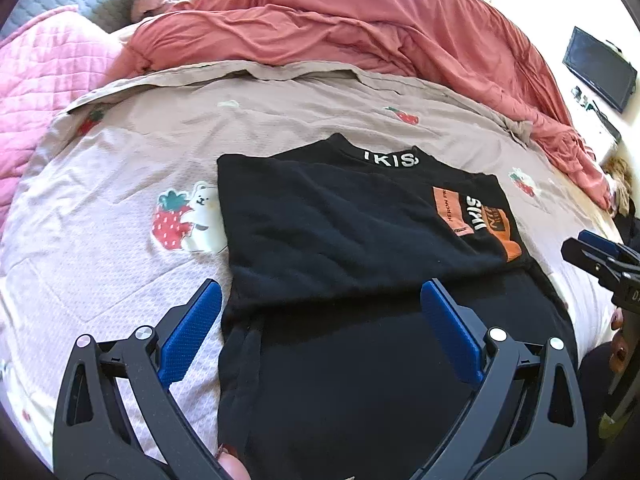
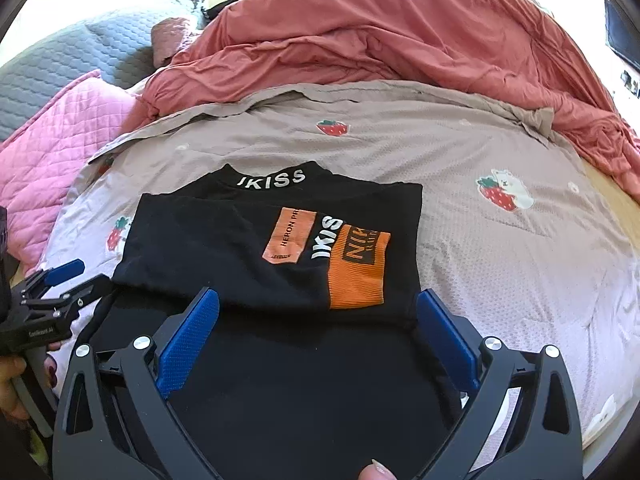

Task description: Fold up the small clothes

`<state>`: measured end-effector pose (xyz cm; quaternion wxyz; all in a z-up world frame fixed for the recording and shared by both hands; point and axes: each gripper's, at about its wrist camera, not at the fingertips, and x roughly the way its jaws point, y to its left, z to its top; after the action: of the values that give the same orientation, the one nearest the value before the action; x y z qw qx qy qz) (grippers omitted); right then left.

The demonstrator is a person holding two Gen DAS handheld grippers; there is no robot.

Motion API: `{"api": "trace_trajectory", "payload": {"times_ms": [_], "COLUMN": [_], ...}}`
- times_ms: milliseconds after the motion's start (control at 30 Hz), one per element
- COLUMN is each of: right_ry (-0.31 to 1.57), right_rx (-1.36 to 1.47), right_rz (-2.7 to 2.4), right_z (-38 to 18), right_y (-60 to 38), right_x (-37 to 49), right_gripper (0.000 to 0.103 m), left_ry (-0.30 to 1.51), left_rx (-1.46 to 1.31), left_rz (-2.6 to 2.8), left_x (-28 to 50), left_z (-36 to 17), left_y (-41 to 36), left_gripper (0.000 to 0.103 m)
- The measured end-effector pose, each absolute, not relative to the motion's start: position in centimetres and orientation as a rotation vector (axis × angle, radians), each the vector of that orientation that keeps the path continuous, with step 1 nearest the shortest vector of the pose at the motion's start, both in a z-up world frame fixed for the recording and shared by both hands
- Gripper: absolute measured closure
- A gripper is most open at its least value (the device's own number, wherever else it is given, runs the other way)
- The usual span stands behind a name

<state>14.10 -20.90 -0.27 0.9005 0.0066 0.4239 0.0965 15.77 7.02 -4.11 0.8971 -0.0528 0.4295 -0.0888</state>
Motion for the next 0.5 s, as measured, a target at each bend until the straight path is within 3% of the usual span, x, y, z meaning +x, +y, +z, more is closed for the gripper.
{"api": "trace_trajectory", "payload": {"times_ms": [500], "right_ry": [0.825], "right_rx": [0.037], "right_rz": [0.215], "right_z": [1.9], "right_y": [-22.5], "right_x": [11.7], "right_gripper": [0.005], "left_ry": [0.888], "left_rx": [-0.139], "left_rz": [-0.119], "left_x": [11.6], "left_z": [-2.3], "left_y": [7.8], "left_gripper": [0.010]}}
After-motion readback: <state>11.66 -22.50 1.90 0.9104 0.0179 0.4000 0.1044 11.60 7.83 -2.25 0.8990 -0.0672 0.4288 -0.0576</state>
